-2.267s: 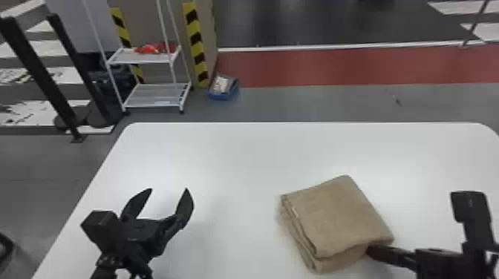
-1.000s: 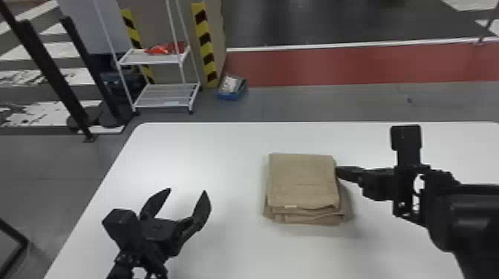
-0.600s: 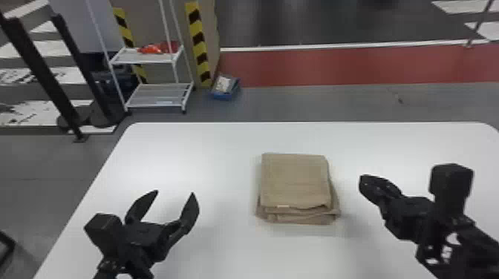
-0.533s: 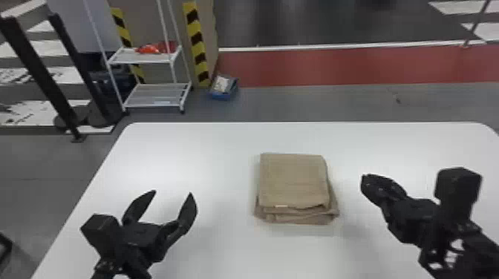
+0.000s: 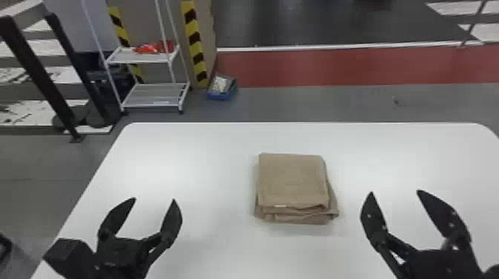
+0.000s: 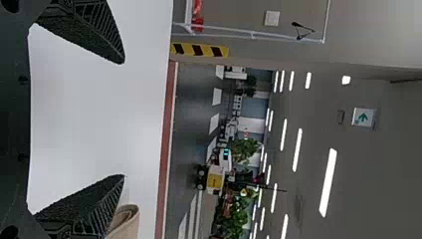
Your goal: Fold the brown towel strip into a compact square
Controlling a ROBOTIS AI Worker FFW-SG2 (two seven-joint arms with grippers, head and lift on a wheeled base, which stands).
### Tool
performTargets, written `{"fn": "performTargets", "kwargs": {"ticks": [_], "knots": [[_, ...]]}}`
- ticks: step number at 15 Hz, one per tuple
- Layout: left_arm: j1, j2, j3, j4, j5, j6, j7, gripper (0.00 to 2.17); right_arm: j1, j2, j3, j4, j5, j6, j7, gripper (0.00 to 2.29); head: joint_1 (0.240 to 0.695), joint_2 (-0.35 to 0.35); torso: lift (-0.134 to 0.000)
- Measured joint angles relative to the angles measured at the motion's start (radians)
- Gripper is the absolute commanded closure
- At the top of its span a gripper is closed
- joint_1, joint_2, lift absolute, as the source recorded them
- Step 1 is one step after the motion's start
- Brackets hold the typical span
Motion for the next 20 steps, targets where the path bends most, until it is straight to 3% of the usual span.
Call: {"fn": "performTargets", "kwargs": {"ticks": [7, 20], "knots": [[0.042, -0.017, 0.111, -0.024, 0.036, -0.046, 0.013, 0.05, 0.021, 0.004, 0.039, 0.059, 0.019, -0.067, -0.015, 0.08, 0.695, 0.265, -0.122], [0.041, -0.023, 0.124, -0.022, 0.038, -0.043, 0.014, 0.05, 0.000, -0.001, 0.047, 0.068, 0.022, -0.062, -0.015, 0.08, 0.695, 0.284, -0.122]]}}
